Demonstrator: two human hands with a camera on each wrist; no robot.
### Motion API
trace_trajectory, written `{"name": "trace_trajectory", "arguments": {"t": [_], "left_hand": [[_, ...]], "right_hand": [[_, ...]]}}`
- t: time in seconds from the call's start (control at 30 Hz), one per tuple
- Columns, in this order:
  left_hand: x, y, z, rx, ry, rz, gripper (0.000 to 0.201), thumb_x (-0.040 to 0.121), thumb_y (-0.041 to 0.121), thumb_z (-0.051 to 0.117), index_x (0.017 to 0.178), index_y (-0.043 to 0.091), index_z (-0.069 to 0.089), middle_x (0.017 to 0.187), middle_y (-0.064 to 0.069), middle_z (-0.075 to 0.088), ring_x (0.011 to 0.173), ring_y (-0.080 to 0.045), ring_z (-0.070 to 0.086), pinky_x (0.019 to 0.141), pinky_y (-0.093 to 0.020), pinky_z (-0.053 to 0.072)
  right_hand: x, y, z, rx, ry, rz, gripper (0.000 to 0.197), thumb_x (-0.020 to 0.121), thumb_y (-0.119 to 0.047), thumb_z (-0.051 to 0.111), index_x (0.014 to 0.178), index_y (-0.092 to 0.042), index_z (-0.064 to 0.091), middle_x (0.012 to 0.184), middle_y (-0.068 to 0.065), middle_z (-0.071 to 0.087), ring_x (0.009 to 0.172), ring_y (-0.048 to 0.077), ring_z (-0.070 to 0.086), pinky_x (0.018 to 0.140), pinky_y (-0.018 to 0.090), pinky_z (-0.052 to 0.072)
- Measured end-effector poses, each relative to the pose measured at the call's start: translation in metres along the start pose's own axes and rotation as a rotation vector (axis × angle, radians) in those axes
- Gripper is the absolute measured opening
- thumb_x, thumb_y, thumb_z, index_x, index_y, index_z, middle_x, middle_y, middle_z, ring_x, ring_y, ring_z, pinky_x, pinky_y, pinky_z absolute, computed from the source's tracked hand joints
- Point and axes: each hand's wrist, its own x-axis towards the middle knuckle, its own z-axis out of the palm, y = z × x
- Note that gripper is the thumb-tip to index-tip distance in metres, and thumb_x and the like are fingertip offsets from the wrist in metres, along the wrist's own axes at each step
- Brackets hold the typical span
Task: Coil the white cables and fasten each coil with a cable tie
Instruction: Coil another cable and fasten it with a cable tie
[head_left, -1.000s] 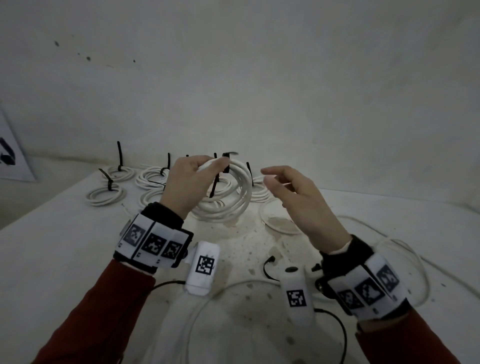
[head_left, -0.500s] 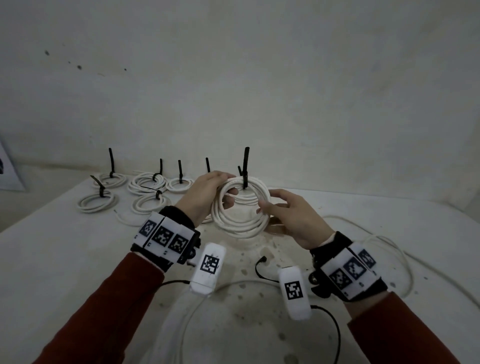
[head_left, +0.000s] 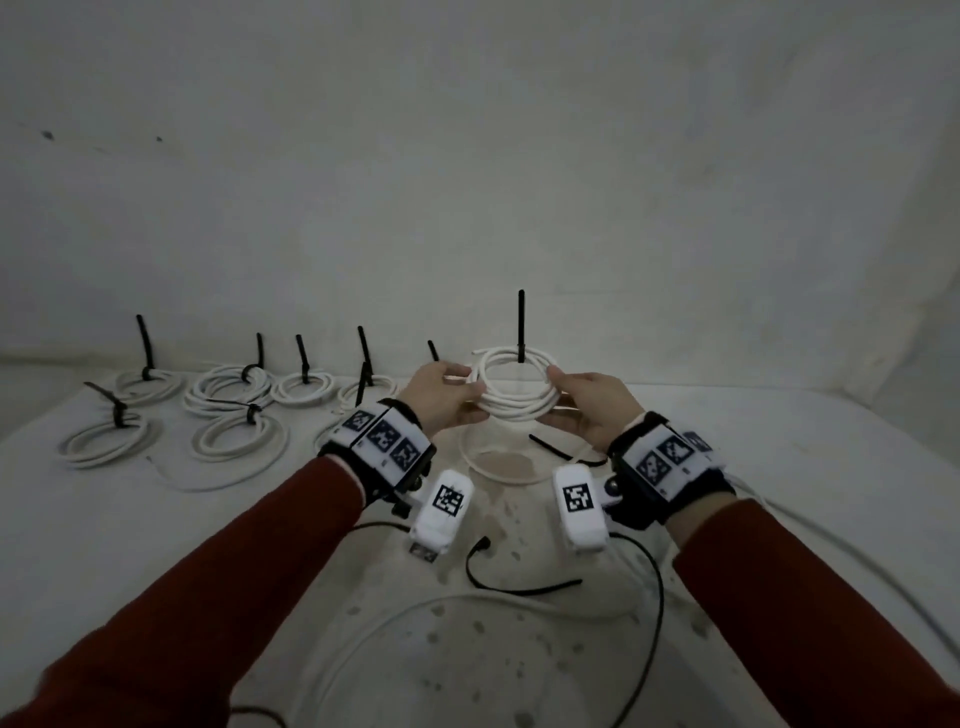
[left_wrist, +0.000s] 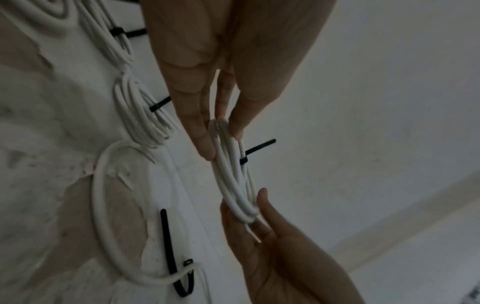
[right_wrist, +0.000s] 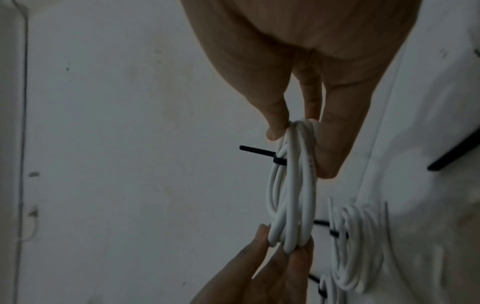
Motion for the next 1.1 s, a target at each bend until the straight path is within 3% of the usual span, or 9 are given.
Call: {"name": "trace_trajectory", "arguments": {"t": [0.2,0.33,0.47,0.6,0.7,0.77,0.93,1.0,1.1], "left_hand": [[0.066,-0.018,0.025,0.132,0.030,-0.055,0.031,0.085,0.000,0.064,0.112,-0.006,0.050,0.077,-0.018,0.059,0.046,-0.014,0.064,0.047,-0.024,0.055],[0.095,-0.034,0.031,0.428,0.050,0.020,0.016,0.082,0.012,0.072,0.084,-0.002,0.065,0.075,-0.018,0.067,0.067,-0.028,0.067,0.077,-0.042,0.057],[0.096,-0.026,0.037,0.929,0.018,0.063,0.026,0.086,0.028,0.066,0.079,0.003,0.064,0.074,-0.014,0.060,0.070,-0.024,0.054,0.059,-0.027,0.037],[0.092,-0.019,0.045,1.163,0.011,0.046,0.024,0.088,0.029,0.063,0.080,0.008,0.054,0.085,-0.015,0.063,0.084,-0.029,0.059,0.064,-0.029,0.037],[0.092,-0.017,0.049,1.265,0.014,0.062,0.021,0.089,0.028,0.060,0.085,0.007,0.057,0.074,-0.006,0.057,0.080,-0.023,0.054,0.065,-0.028,0.037],[0.090,-0.015,0.051,1.330,-0.007,0.085,0.018,0.087,0.025,0.061,0.086,0.007,0.062,0.086,-0.009,0.063,0.082,-0.024,0.057,0.066,-0.028,0.040],[0.076,-0.006,0.055,1.402,-0.108,0.129,0.008,0.086,0.016,0.060,0.079,0.018,0.059,0.096,-0.008,0.058,0.087,-0.024,0.055,0.072,-0.025,0.038],[0.068,-0.004,0.053,1.385,-0.135,0.201,0.016,0.088,0.020,0.060,0.099,0.012,0.068,0.109,-0.006,0.065,0.100,-0.024,0.060,0.078,-0.024,0.041],[0.043,-0.006,0.055,1.405,-0.281,0.220,0.022,0.089,0.031,0.060,0.092,0.012,0.069,0.097,-0.003,0.069,0.087,-0.018,0.063,0.071,-0.021,0.043]], "right_hand": [[0.060,-0.002,-0.016,-0.054,0.027,0.102,0.008,0.086,0.011,0.060,0.081,0.005,0.058,0.084,0.020,0.060,0.074,0.027,0.061,0.046,0.033,0.057],[0.088,0.008,-0.021,-0.114,0.083,0.104,0.014,0.084,0.014,0.061,0.073,0.006,0.056,0.075,0.018,0.059,0.068,0.024,0.060,0.052,0.037,0.058],[0.109,0.019,-0.028,-0.283,0.112,0.109,0.015,0.081,0.006,0.068,0.074,-0.001,0.058,0.086,0.019,0.065,0.075,0.024,0.065,0.068,0.036,0.060],[0.112,0.026,-0.032,-0.378,0.035,0.111,0.019,0.088,0.000,0.061,0.078,-0.012,0.051,0.087,0.008,0.056,0.066,0.015,0.065,0.056,0.018,0.053],[0.110,0.025,-0.029,-0.505,0.119,0.141,0.022,0.086,-0.006,0.068,0.070,-0.006,0.054,0.074,0.013,0.059,0.056,0.024,0.064,0.070,0.036,0.059],[0.105,0.021,-0.027,-0.583,0.141,0.146,0.027,0.086,-0.011,0.070,0.067,-0.005,0.052,0.067,0.012,0.057,0.059,0.025,0.058,0.073,0.039,0.058],[0.086,0.005,-0.031,-0.760,0.106,0.090,0.026,0.085,-0.013,0.069,0.095,0.010,0.062,0.074,0.018,0.061,0.077,0.035,0.068,0.081,0.048,0.056],[0.072,-0.003,-0.035,-0.859,0.063,0.041,0.029,0.088,-0.011,0.064,0.109,0.008,0.063,0.083,0.015,0.061,0.072,0.028,0.063,0.071,0.039,0.055],[0.045,-0.015,-0.045,-1.093,0.040,-0.049,0.027,0.089,-0.013,0.059,0.110,0.003,0.067,0.092,0.011,0.063,0.078,0.023,0.059,0.062,0.027,0.048]]}}
